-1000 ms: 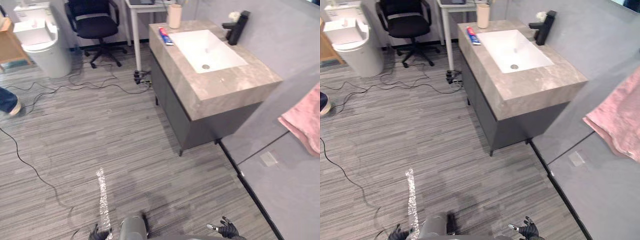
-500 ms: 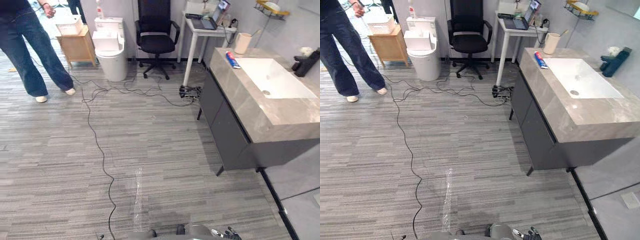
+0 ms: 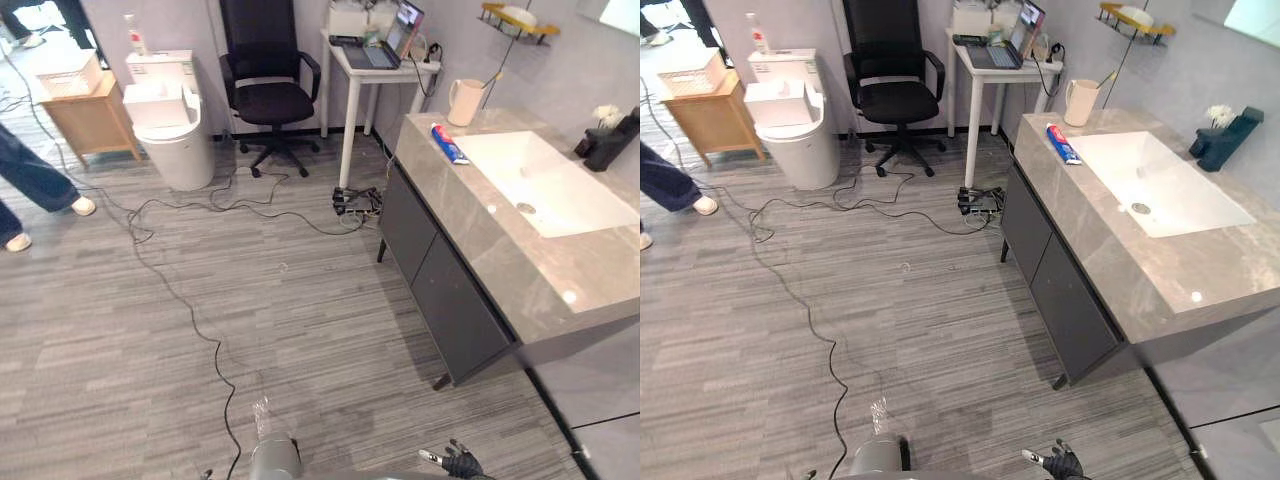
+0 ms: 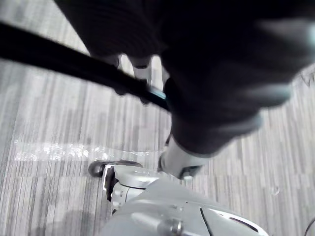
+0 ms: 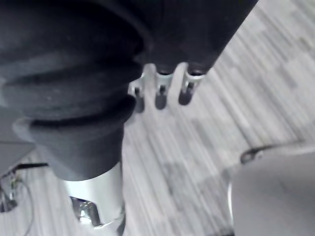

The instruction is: Organize washtable

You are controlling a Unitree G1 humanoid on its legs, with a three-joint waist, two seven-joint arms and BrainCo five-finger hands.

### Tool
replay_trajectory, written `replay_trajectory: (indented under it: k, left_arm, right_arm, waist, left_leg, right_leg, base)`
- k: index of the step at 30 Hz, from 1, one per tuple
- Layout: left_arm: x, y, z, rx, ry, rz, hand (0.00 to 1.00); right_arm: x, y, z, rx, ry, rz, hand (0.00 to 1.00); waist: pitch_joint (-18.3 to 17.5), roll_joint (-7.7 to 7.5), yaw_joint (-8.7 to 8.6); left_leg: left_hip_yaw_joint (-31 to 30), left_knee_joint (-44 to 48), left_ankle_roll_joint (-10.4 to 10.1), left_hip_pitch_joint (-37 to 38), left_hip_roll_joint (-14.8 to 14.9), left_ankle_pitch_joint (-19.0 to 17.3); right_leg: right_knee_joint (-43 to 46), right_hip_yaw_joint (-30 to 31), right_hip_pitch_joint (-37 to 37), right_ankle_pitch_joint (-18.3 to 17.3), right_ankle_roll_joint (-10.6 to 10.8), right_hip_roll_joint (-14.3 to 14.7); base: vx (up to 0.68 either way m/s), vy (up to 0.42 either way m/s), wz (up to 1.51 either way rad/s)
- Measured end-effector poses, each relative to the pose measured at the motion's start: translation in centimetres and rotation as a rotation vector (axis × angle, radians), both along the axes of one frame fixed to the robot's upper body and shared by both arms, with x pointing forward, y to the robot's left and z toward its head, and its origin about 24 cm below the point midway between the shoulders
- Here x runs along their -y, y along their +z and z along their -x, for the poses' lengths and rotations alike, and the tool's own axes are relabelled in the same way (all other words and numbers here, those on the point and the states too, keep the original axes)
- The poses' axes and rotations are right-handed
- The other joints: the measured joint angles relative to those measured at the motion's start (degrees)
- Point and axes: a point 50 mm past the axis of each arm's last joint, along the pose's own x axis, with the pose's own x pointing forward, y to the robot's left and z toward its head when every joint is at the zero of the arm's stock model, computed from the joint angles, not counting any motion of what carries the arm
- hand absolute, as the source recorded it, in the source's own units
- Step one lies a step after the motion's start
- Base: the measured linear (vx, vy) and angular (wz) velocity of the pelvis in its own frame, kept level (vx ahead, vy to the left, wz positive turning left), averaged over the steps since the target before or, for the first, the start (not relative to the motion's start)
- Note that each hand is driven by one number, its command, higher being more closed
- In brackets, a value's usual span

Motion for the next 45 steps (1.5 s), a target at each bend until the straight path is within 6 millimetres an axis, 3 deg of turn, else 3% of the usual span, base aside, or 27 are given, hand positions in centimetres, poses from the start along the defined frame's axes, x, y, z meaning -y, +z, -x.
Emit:
replay_trajectory:
  k: [3,4,6,7,9,10,12,15,17,19,20,21,23,24,25,26,28,31,32,33,34,35,36,37,39,40,45]
  left_arm:
    - [0.0,0.0,-0.4,-0.001,-0.027,0.005,0.00]
    - [0.1,-0.1,-0.2,-0.009,-0.034,0.012,0.00]
    - [0.1,-0.1,-0.5,-0.006,-0.051,0.013,0.00]
    - [0.1,0.0,-0.8,0.000,-0.056,0.012,0.00]
    - [0.1,0.0,-1.2,0.008,-0.056,0.009,0.00]
    - [0.1,0.0,-1.4,0.012,-0.054,0.007,0.00]
    - [0.1,0.0,-1.5,0.014,-0.055,0.009,0.00]
    - [0.2,0.0,-1.5,0.016,-0.056,0.012,0.00]
    - [0.2,0.0,-1.4,0.015,-0.048,0.013,0.00]
    - [0.7,-0.2,-1.0,0.009,-0.023,0.029,0.00]
    - [1.1,-0.3,-0.5,-0.002,-0.013,0.047,0.00]
    - [1.0,-0.3,-0.6,0.008,-0.002,0.052,0.00]
    - [1.1,-0.3,-0.3,0.015,0.047,0.063,0.00]
    - [1.4,-0.4,-0.1,0.012,0.064,0.072,0.00]
    - [1.5,-0.4,0.0,0.011,0.062,0.082,0.00]
    - [1.3,-0.4,0.0,0.009,0.060,0.084,0.00]
    - [0.5,-0.2,-0.1,0.010,0.043,0.061,0.00]
    - [0.3,0.0,-1.0,0.028,0.007,0.048,0.00]
    - [0.3,0.1,-1.3,0.035,0.001,0.039,0.00]
    - [0.3,0.1,-1.8,0.045,0.000,0.031,0.00]
    - [0.4,0.1,-1.9,0.047,-0.004,0.031,0.00]
    - [0.4,0.1,-2.1,0.050,-0.006,0.031,0.00]
    - [0.4,0.1,-2.0,0.047,0.000,0.030,0.00]
    - [-0.4,0.4,-2.4,0.059,-0.009,0.004,0.00]
    - [-1.1,0.8,-3.4,0.092,-0.009,-0.025,0.00]
    - [-1.7,1.0,-3.5,0.095,-0.005,-0.046,0.00]
    - [-1.6,0.5,-2.1,0.039,0.014,-0.024,0.00]
  right_arm:
    - [-0.1,-0.1,0.4,-0.010,-0.021,-0.010,0.00]
    - [-0.1,0.0,0.0,0.011,-0.021,-0.007,0.00]
    - [0.2,0.5,-0.9,0.066,-0.015,-0.004,0.00]
    - [0.2,0.6,-1.1,0.078,-0.009,-0.002,0.00]
    - [0.0,0.7,-1.5,0.098,0.004,0.001,0.00]
    - [-0.1,0.9,-1.9,0.120,0.008,0.004,0.00]
    - [-0.1,1.0,-2.2,0.135,0.008,0.006,0.00]
    - [-0.1,0.9,-2.2,0.118,0.008,0.004,0.00]
    - [0.0,0.8,-2.2,0.104,0.011,0.001,0.00]
    - [0.3,0.8,-2.3,0.101,0.008,0.004,0.00]
    - [0.5,0.8,-2.3,0.096,0.011,0.011,0.00]
    - [0.5,0.8,-2.3,0.085,0.016,0.012,0.00]
    - [0.6,0.8,-2.4,0.084,0.008,0.013,0.00]
    - [0.8,0.9,-2.4,0.084,0.002,0.016,0.00]
    - [0.8,0.8,-2.3,0.071,-0.007,0.012,0.00]
    - [0.7,0.7,-2.3,0.067,-0.008,0.008,0.00]
    - [0.3,0.7,-2.7,0.072,-0.010,-0.001,0.00]
    - [0.4,0.8,-2.7,0.071,-0.014,0.015,0.00]
    - [0.2,0.7,-2.4,0.066,-0.016,0.012,0.00]
    - [0.4,0.6,-1.7,0.051,-0.032,0.018,0.00]
    - [0.6,0.5,-1.2,0.037,-0.044,0.021,0.00]
    - [0.7,0.4,-0.7,0.027,-0.062,0.027,0.00]
    - [0.4,0.3,-0.5,0.020,-0.058,0.025,0.00]
    - [-0.7,0.2,-0.5,0.021,-0.045,-0.003,0.00]
    - [-1.3,0.1,-0.5,0.009,-0.035,-0.014,0.00]
    - [-1.1,0.0,-0.4,0.001,-0.020,-0.004,0.00]
    - [0.1,-0.1,-0.3,-0.016,0.010,-0.011,0.00]
  waist:
    - [0.1,-0.28,0.59]
    - [0.9,-0.11,0.53]
    - [2.6,0.91,0.04]
    - [2.6,0.85,0.14]
    - [2.7,0.80,0.40]
    - [2.7,0.71,0.32]
    - [2.7,0.72,0.11]
    - [2.8,0.94,0.14]
    - [2.8,1.01,0.36]
    - [2.5,2.30,-0.14]
    - [1.2,3.11,-0.29]
    - [1.0,3.47,0.02]
    - [1.2,4.26,0.41]
    - [1.6,4.93,0.55]
    - [1.9,5.21,0.86]
    - [2.2,4.88,0.89]
    - [3.7,2.72,0.75]
    - [4.6,1.73,0.69]
    - [4.7,1.62,0.58]
    - [4.8,1.79,0.56]
    - [4.7,1.92,0.64]
    - [4.7,1.94,0.67]
    - [4.2,1.93,0.78]
    - [3.2,0.50,0.63]
    - [2.8,0.02,1.98]
    - [2.6,-0.15,2.09]
    - [0.6,1.28,2.00]
  left_leg:
    - [2.4,-1.4,2.1,2.8,-2.0,-2.2]
    - [2.9,-3.0,3.0,6.7,-3.6,-3.4]
    - [2.5,-3.8,4.1,11.6,-4.5,-4.9]
    - [2.1,-3.8,4.3,14.0,-4.8,-5.8]
    - [1.4,-5.2,4.4,16.3,-4.7,-6.6]
    - [0.8,-6.4,4.2,17.6,-4.6,-7.1]
    - [-0.2,-7.0,3.4,19.0,-4.4,-8.5]
    - [-1.5,-8.8,2.1,22.2,-4.3,-11.2]
    - [-1.6,-10.5,0.6,24.3,-4.0,-12.8]
    - [-1.8,-13.9,-0.8,28.7,-1.6,-13.8]
    - [-2.2,-13.9,-2.1,30.5,0.5,-12.9]
    - [-2.7,-9.2,-2.8,28.7,2.2,-12.5]
    - [-4.7,8.6,-1.5,22.4,5.5,-8.7]
    - [-7.4,23.7,-0.1,15.3,7.4,-0.2]
    - [-8.5,35.6,-0.8,10.1,8.7,0.4]
    - [-8.4,39.5,-0.9,8.4,8.7,0.3]
    - [-7.0,44.2,-2.0,3.3,7.3,-0.8]
    - [-3.8,30.8,-1.7,-4.2,8.7,-3.9]
    - [-1.3,19.7,-1.7,-4.0,9.4,-4.0]
    - [1.1,8.5,-2.0,-3.3,9.8,-3.3]
    - [1.8,3.2,-2.5,-3.0,9.8,-2.2]
    - [1.9,-2.3,-3.0,-1.9,9.8,3.0]
    - [3.8,-2.9,-3.6,-0.4,8.7,5.8]
    - [6.8,-3.2,-3.8,0.3,8.7,3.9]
    - [10.6,-0.6,-2.8,1.2,10.1,0.7]
    - [15.4,0.0,-1.8,3.8,9.3,-1.5]
    - [12.6,-6.2,-1.5,12.0,2.7,-1.5]
  right_leg:
    - [7.8,1.0,-2.3,0.9,1.4,-2.2]
    - [22.9,0.5,-7.7,4.0,4.4,-2.3]
    - [41.5,-0.8,-15.1,11.5,4.8,-2.9]
    - [48.2,-2.9,-19.3,10.4,3.9,-3.5]
    - [50.6,-5.7,-23.9,8.9,3.2,-3.7]
    - [49.0,-8.0,-27.5,8.3,2.4,-3.9]
    - [41.7,-10.4,-30.2,7.7,2.8,-3.8]
    - [16.5,-13.0,-27.8,7.6,2.2,-3.5]
    - [8.6,-12.2,-27.5,9.2,-0.1,-3.4]
    - [10.0,-14.4,-26.4,13.5,-1.5,-2.1]
    - [12.4,-16.1,-25.7,11.4,-2.8,0.0]
    - [14.0,-16.7,-25.9,9.4,-4.2,1.2]
    - [14.1,-16.6,-23.3,6.3,-6.3,4.5]
    - [12.4,-15.7,-20.4,5.2,-7.3,6.7]
    - [10.3,-14.0,-16.9,4.9,-7.8,8.6]
    - [9.1,-12.8,-15.0,4.9,-7.8,9.1]
    - [5.0,-8.0,-7.8,4.9,-7.8,9.1]
    - [-0.8,-1.0,-0.2,4.1,-6.2,8.2]
    - [-1.2,0.4,1.3,3.0,-4.3,7.2]
    - [-1.2,1.8,2.6,1.9,-2.6,6.1]
    - [-1.2,2.2,3.3,1.3,-1.6,5.6]
    - [-1.1,3.3,3.9,0.2,-0.2,4.5]
    - [-0.9,5.5,4.0,-0.7,0.8,2.6]
    - [-0.8,6.2,2.7,0.8,2.0,1.4]
    - [-1.0,6.1,1.2,4.2,3.9,0.1]
    - [-0.5,5.9,0.2,5.4,4.5,-2.4]
    - [9.8,1.0,-8.7,8.9,1.7,-7.9]
  base:
    - [0.33,0.229,-0.12]
    - [0.27,0.224,-0.06]
    - [0.28,0.192,0.29]
    - [0.24,0.113,0.41]
    - [0.16,0.051,0.32]
    - [0.26,0.009,0.32]
    - [0.27,-0.031,0.21]
    - [0.33,-0.110,0.18]
    - [0.47,-0.190,0.10]
    - [0.71,-0.281,0.12]
    - [0.66,-0.254,0.07]
    - [0.69,-0.292,-0.16]
    - [0.67,-0.303,-0.45]
    - [0.64,-0.240,-0.71]
    - [0.71,-0.225,-0.77]
    - [0.44,-0.098,-0.80]
    - [0.54,-0.049,-1.01]
    - [0.56,0.157,-1.19]
    - [0.47,0.324,-0.77]
    - [0.38,0.310,-0.63]
    - [0.38,0.354,-0.56]
    - [0.33,0.394,-0.77]
    - [0.38,0.485,-0.97]
    - [0.29,0.415,-1.00]
    - [0.30,0.467,-1.36]
    - [0.32,0.503,-1.76]
    - [0.15,0.160,-1.48]
